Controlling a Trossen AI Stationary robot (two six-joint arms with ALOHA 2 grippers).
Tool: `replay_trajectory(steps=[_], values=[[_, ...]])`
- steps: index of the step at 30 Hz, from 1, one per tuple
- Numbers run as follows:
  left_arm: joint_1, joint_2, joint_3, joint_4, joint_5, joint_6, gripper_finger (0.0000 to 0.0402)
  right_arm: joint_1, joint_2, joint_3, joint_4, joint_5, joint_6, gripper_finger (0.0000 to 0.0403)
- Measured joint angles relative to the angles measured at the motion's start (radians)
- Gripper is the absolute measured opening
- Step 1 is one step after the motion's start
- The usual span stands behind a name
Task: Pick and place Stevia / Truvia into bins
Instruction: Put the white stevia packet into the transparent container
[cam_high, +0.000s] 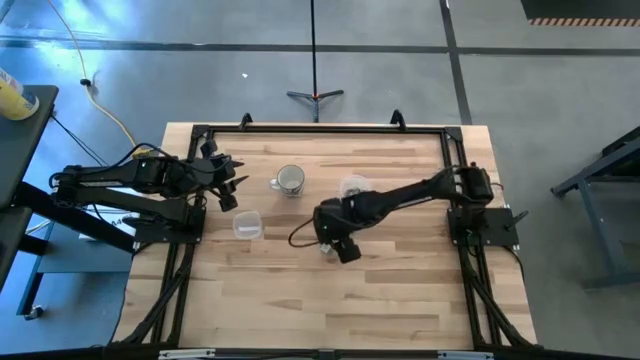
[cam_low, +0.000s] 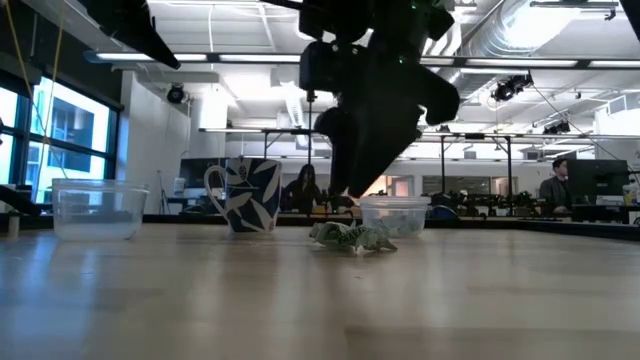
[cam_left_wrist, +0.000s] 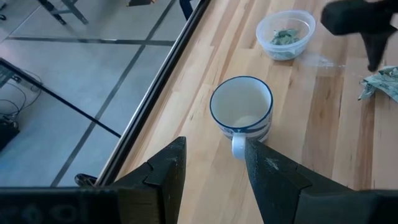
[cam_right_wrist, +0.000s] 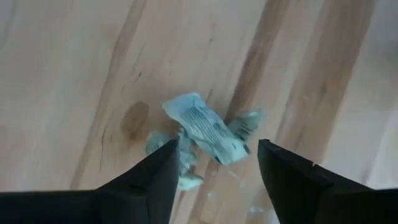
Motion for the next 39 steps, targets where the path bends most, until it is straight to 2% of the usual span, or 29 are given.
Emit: replay_trajectory(steps=[3, 6, 10, 17, 20, 25, 31, 34, 39], values=[[0.0, 0.0, 0.0, 0.0, 0.0, 0.0, 0.02, 0.02, 0.025, 0.0, 0.027, 0.037, -0.011, 0.0194], [0.0, 0.0, 0.0, 0.0, 0.0, 0.0, 0.02, 0.028, 0.049, 0.0, 0.048, 0.024, -0.004, 0.0186], [0.0, 0.0, 0.0, 0.0, 0.0, 0.0, 0.02, 0.029, 0.084, 0.0, 0.07, 0.023, -0.017, 0.0185], [0.0, 0.0, 0.0, 0.0, 0.0, 0.0, 0.02, 0.027, 0.105, 0.0, 0.095, 0.103, -0.034, 0.0184], [0.0, 0.0, 0.0, 0.0, 0.0, 0.0, 0.02, 0.027, 0.105, 0.021, 0.043, 0.109, -0.004, 0.0159], [0.0, 0.0, 0.0, 0.0, 0.0, 0.0, 0.02, 0.026, 0.105, 0.026, 0.017, 0.1, 0.042, 0.009], [0.0, 0.0, 0.0, 0.0, 0.0, 0.0, 0.02, 0.027, 0.105, 0.086, -0.034, 0.171, 0.06, 0.0011], [0.0, 0.0, 0.0, 0.0, 0.0, 0.0, 0.02, 0.018, 0.105, 0.14, -0.091, 0.209, 0.108, 0.0007], [0.0, 0.0, 0.0, 0.0, 0.0, 0.0, 0.02, -0.027, 0.094, 0.235, -0.21, 0.262, 0.334, 0.0002]])
